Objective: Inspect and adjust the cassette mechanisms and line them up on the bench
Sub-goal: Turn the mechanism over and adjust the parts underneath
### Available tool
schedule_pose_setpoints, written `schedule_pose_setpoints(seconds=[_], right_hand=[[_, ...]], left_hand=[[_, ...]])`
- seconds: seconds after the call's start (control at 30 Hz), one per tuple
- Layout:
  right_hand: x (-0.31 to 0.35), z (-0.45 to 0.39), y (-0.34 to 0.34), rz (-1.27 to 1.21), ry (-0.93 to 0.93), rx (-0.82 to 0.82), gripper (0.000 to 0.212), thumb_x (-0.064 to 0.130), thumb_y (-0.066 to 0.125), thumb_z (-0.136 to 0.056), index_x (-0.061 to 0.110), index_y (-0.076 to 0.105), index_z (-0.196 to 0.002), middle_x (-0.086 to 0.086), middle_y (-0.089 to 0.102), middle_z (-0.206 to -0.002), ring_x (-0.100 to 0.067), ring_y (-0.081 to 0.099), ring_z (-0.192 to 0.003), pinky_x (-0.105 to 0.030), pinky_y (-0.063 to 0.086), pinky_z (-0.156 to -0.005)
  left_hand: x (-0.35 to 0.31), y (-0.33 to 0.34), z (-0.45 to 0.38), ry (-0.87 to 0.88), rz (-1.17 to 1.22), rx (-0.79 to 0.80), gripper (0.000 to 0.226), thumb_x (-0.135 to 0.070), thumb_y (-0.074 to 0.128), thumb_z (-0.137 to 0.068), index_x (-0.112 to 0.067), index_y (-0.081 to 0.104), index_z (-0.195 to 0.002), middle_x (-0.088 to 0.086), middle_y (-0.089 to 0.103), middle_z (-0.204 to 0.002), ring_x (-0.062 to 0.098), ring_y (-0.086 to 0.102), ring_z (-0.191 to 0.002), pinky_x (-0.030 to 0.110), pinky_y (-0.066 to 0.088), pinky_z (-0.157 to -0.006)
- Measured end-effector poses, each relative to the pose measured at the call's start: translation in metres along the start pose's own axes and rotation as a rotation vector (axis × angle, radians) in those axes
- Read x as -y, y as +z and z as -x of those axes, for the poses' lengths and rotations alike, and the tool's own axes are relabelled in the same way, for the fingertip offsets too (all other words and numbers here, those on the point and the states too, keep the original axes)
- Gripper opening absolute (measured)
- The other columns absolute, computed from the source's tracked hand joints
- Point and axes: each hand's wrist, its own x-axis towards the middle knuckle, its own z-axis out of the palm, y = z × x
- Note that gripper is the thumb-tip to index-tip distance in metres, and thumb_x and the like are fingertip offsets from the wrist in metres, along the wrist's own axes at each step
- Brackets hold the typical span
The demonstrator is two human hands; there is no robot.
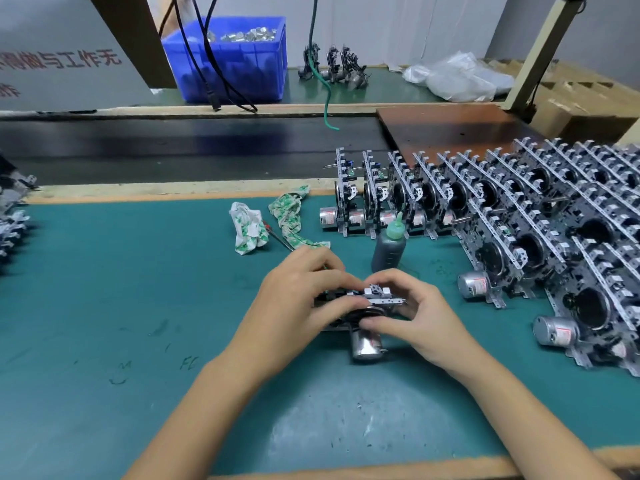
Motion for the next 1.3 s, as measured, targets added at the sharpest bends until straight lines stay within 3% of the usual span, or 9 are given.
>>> schedule_pose_setpoints(seconds=[0.07,0.2,0.33,0.5,0.77,0.93,1.07,1.2,1.3], right_hand=[[0.000,-0.001,0.001,-0.018,0.013,0.013,0.035,0.006,0.079,-0.066,0.024,0.064,-0.093,0.014,0.068,-0.086,0.000,0.062,-0.082,-0.013,0.048,-0.077],[0.000,0.000,0.001,-0.058,0.013,-0.002,0.033,0.017,0.078,-0.061,0.023,0.065,-0.091,0.010,0.069,-0.084,-0.003,0.063,-0.080,-0.016,0.049,-0.078],[0.000,0.000,0.002,-0.053,0.021,0.004,0.033,0.008,0.079,-0.065,0.024,0.065,-0.090,0.012,0.068,-0.084,-0.002,0.063,-0.080,-0.015,0.048,-0.078],[0.001,0.001,0.004,-0.042,-0.002,-0.008,0.033,0.016,0.077,-0.061,0.019,0.064,-0.091,0.008,0.062,-0.089,-0.004,0.061,-0.085,-0.017,0.046,-0.082],[-0.001,-0.001,0.003,-0.031,-0.025,-0.012,0.035,-0.005,0.077,-0.066,0.018,0.064,-0.089,0.002,0.056,-0.094,0.000,0.062,-0.084,-0.014,0.045,-0.079],[-0.002,0.003,0.004,0.012,-0.046,-0.031,0.034,0.008,0.081,-0.065,0.023,0.065,-0.091,0.001,0.059,-0.095,-0.003,0.062,-0.087,-0.015,0.046,-0.080],[-0.007,0.015,-0.004,0.513,-0.148,-0.191,0.029,0.046,0.069,-0.070,0.029,0.065,-0.093,0.019,0.061,-0.090,-0.002,0.056,-0.089,-0.018,0.044,-0.080],[-0.010,0.018,-0.009,0.832,-0.340,-0.264,0.034,0.047,0.060,-0.076,0.014,0.068,-0.080,0.015,0.060,-0.079,-0.008,0.053,-0.075,-0.030,0.046,-0.068],[-0.010,0.017,-0.009,0.933,-0.339,-0.248,0.040,0.049,0.059,-0.076,0.011,0.067,-0.073,0.006,0.062,-0.070,-0.019,0.057,-0.069,-0.034,0.050,-0.060]], left_hand=[[0.001,0.002,0.002,-0.009,0.038,-0.035,0.019,-0.033,0.067,-0.079,-0.021,0.078,-0.089,-0.006,0.059,-0.080,0.009,0.049,-0.077,0.013,0.036,-0.067],[0.000,0.003,0.001,-0.026,0.074,-0.050,0.016,-0.031,0.068,-0.079,-0.022,0.078,-0.088,-0.007,0.054,-0.077,0.008,0.048,-0.075,0.013,0.035,-0.065],[0.001,0.002,-0.002,-0.069,0.184,-0.009,0.014,-0.030,0.069,-0.077,-0.024,0.077,-0.085,-0.008,0.054,-0.071,0.012,0.048,-0.073,0.017,0.036,-0.066],[0.000,0.001,0.000,-0.066,0.201,0.029,0.013,-0.029,0.068,-0.078,-0.020,0.076,-0.083,-0.010,0.053,-0.072,0.005,0.047,-0.075,0.014,0.035,-0.069],[0.001,-0.001,-0.003,-0.079,0.225,0.098,0.013,-0.029,0.066,-0.078,-0.021,0.075,-0.083,-0.008,0.053,-0.071,0.009,0.048,-0.076,0.019,0.036,-0.070],[0.001,0.000,-0.001,-0.084,0.204,0.070,0.006,-0.033,0.064,-0.079,-0.037,0.067,-0.082,-0.010,0.052,-0.073,0.009,0.048,-0.078,0.022,0.036,-0.071],[0.002,0.001,0.000,-0.099,0.196,0.048,0.013,-0.032,0.065,-0.078,-0.026,0.075,-0.083,-0.014,0.051,-0.072,0.006,0.048,-0.078,0.019,0.034,-0.071],[0.001,0.001,0.000,-0.107,0.205,0.047,0.015,-0.032,0.066,-0.078,-0.023,0.076,-0.084,-0.015,0.052,-0.071,0.005,0.049,-0.078,0.018,0.034,-0.070],[0.002,0.000,-0.003,-0.095,0.188,0.055,0.015,-0.031,0.066,-0.078,-0.021,0.076,-0.083,-0.013,0.052,-0.072,0.006,0.049,-0.078,0.020,0.035,-0.071]])
